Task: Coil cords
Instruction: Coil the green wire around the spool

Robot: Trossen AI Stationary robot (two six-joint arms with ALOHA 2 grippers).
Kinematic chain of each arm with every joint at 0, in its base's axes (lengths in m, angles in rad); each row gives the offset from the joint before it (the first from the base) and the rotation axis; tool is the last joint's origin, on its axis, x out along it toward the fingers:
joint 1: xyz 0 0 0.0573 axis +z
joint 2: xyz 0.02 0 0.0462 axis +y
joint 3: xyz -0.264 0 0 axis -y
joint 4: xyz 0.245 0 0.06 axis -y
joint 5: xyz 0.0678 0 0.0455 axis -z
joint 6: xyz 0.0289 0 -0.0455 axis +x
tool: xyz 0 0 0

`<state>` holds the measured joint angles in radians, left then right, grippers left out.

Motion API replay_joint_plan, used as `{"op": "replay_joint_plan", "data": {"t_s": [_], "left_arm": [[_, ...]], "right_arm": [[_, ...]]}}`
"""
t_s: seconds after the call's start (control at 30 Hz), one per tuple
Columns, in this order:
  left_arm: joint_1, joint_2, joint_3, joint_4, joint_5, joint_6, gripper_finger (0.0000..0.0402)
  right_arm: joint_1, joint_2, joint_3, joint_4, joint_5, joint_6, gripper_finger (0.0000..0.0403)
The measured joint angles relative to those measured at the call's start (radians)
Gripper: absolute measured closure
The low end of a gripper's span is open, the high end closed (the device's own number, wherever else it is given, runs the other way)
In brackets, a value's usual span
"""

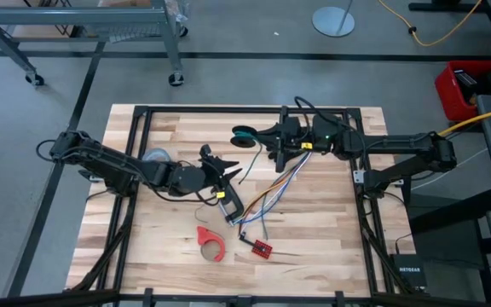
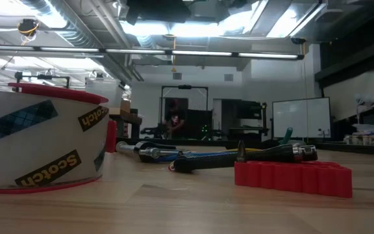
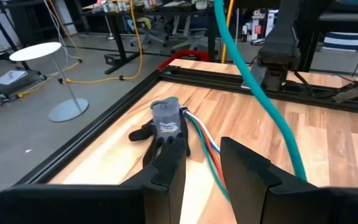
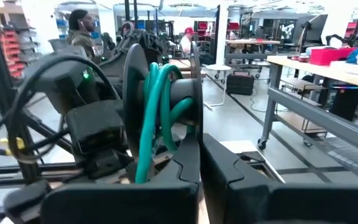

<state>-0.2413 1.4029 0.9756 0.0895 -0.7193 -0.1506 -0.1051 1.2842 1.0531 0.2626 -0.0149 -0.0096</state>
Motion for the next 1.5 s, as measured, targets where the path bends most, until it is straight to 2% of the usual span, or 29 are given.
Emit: {"op": "replay_joint_plan", "data": {"t_s": [0.23,0.47,0.7,0.9,1.23,1.37,1.5], "left_arm": [[-0.001,0.000,0.000,0.001,0.008,0.001,0.0309],[0.000,0.000,0.000,0.013,0.149,-0.043,0.0309],[0.013,0.000,0.000,0.021,0.155,-0.052,0.0309],[0.021,0.001,0.000,0.026,0.219,-0.052,0.0309],[0.022,0.001,0.000,0.026,0.220,-0.052,0.0310],[0.022,0.001,0.000,0.026,0.219,-0.044,0.0329],[0.022,0.001,0.000,0.026,0.219,-0.035,0.0365]], "right_arm": [[0.000,0.000,0.000,-0.059,0.050,-0.026,0.0400],[0.000,0.000,0.000,-0.035,0.052,-0.048,0.0400],[0.000,0.000,0.000,-0.025,0.052,-0.049,0.0400],[0.000,0.000,0.000,-0.019,0.052,-0.049,0.0400],[0.000,0.000,0.000,0.029,0.049,-0.049,0.0400],[0.000,0.000,0.000,0.026,0.049,-0.049,0.0400],[0.000,0.000,0.000,0.024,0.049,-0.049,0.0400]]}}
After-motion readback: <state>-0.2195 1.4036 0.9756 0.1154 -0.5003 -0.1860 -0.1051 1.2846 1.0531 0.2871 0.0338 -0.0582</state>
